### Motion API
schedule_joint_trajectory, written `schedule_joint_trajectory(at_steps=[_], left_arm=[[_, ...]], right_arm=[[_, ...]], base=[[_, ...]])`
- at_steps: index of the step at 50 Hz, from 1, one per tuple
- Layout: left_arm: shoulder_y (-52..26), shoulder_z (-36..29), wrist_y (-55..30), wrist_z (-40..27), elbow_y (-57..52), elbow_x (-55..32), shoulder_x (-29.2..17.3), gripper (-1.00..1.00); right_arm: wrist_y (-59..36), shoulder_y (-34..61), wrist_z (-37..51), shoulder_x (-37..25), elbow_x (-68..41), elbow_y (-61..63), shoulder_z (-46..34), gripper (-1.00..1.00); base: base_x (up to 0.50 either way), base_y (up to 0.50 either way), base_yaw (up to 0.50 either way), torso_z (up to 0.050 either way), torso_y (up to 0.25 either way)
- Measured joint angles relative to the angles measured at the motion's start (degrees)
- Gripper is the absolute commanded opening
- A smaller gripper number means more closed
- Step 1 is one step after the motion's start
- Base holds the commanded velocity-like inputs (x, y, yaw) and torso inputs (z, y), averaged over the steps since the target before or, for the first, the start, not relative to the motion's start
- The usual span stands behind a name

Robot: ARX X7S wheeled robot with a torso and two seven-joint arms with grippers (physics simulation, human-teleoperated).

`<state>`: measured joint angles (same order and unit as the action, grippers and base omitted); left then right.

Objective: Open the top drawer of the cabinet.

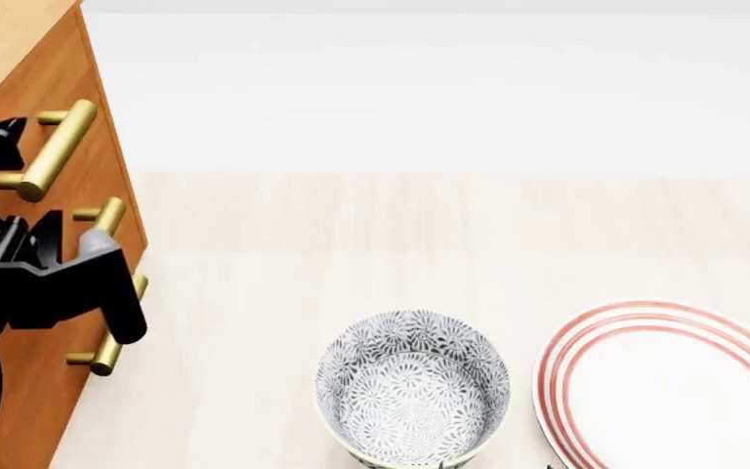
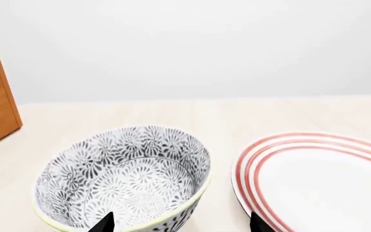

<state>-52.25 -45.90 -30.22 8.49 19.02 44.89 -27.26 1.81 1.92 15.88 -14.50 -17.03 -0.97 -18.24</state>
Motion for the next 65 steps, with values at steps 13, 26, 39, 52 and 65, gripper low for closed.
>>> schedule_joint_trajectory(at_steps=[13,26,39,52,65], left_arm=[[0.0,-0.2,0.7,-1.1,2.7,-0.5,0.6,-1.0],[-0.3,0.2,1.0,-2.4,3.5,-0.5,1.0,-1.0],[-0.1,0.4,1.3,-3.2,4.2,0.5,1.4,-1.0],[0.0,0.1,1.6,-3.7,4.1,1.3,3.2,-1.0],[-0.3,-1.0,2.2,-3.8,4.0,1.6,5.9,-1.0]], right_arm=[[-0.1,0.1,0.2,-0.2,-0.3,-0.1,-0.3,1.0],[-0.2,0.4,0.5,-0.4,-0.6,-0.3,-0.5,1.0],[-0.3,0.6,0.8,-0.6,-0.9,-0.4,-0.8,1.0],[-0.5,0.5,0.8,-0.9,-1.3,-0.3,-1.2,1.0],[-0.5,0.3,0.6,-1.2,-1.9,-0.3,-1.6,1.0]], base=[[0.0,0.0,0.0,0.0,0.0],[0.0,0.0,0.0,0.0,0.0],[0.0,0.0,0.0,0.0,0.0],[0.01,0.0,0.0,0.0,0.0],[0.01,0.0,0.0,0.0,0.0]])
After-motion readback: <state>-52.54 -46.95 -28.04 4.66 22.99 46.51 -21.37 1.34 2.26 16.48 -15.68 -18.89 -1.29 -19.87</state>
